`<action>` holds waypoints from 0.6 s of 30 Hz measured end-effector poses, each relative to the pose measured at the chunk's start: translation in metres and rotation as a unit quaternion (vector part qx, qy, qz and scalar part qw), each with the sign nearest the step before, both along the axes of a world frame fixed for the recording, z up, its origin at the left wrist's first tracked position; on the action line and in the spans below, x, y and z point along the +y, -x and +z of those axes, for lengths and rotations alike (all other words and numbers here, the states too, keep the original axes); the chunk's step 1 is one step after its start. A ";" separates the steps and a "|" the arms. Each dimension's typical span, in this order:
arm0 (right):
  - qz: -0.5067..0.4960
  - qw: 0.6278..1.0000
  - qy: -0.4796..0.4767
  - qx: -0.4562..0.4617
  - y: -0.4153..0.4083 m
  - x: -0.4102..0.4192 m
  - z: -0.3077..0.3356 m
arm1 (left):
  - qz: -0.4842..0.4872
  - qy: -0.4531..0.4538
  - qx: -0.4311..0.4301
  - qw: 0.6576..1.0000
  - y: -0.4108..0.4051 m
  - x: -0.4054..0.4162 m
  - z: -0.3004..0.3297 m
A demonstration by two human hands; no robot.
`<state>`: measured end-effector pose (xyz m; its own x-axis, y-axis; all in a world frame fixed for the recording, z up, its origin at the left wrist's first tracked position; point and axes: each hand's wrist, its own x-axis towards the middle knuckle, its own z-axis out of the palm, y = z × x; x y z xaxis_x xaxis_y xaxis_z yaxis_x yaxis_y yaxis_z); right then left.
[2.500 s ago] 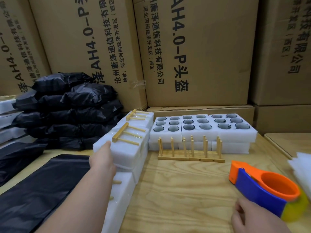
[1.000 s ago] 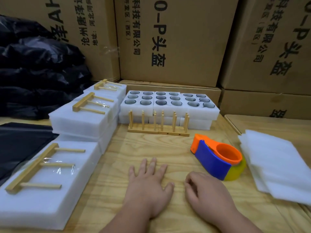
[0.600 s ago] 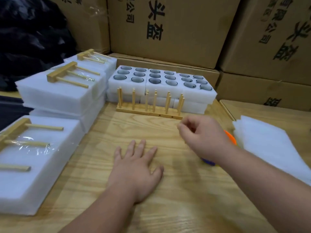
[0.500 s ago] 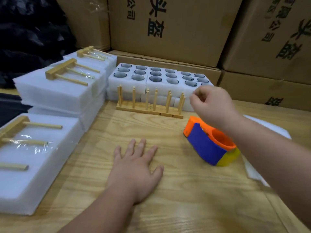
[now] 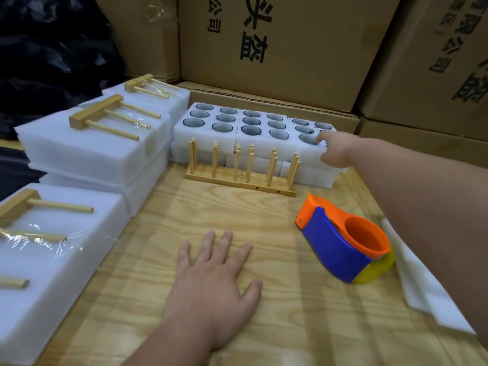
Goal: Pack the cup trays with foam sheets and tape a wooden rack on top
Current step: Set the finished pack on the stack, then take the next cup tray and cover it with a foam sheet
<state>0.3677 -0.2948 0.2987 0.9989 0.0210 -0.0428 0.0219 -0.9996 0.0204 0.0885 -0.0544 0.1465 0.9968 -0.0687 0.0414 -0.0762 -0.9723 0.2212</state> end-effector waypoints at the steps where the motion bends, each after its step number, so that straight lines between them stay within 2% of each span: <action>1: -0.005 1.000 0.013 -0.006 -0.002 0.001 -0.004 | 0.000 0.001 0.000 1.000 0.000 0.000 0.000; 5: 0.008 0.997 0.069 -0.018 -0.004 0.005 -0.014 | -0.002 0.007 -0.004 1.000 -0.001 0.000 0.000; 12: -0.002 0.996 0.073 -0.053 -0.012 0.005 -0.021 | 0.005 0.024 -0.009 1.000 -0.002 0.000 -0.001; 18: -0.042 0.989 0.042 -0.136 -0.003 0.003 -0.004 | 0.004 0.017 -0.003 1.000 -0.001 0.001 -0.001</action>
<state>0.3712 -0.2917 0.2942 0.9718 -0.0556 0.2290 -0.0797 -0.9921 0.0974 0.0900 -0.0537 0.1455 0.9970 -0.0584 0.0504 -0.0694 -0.9647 0.2539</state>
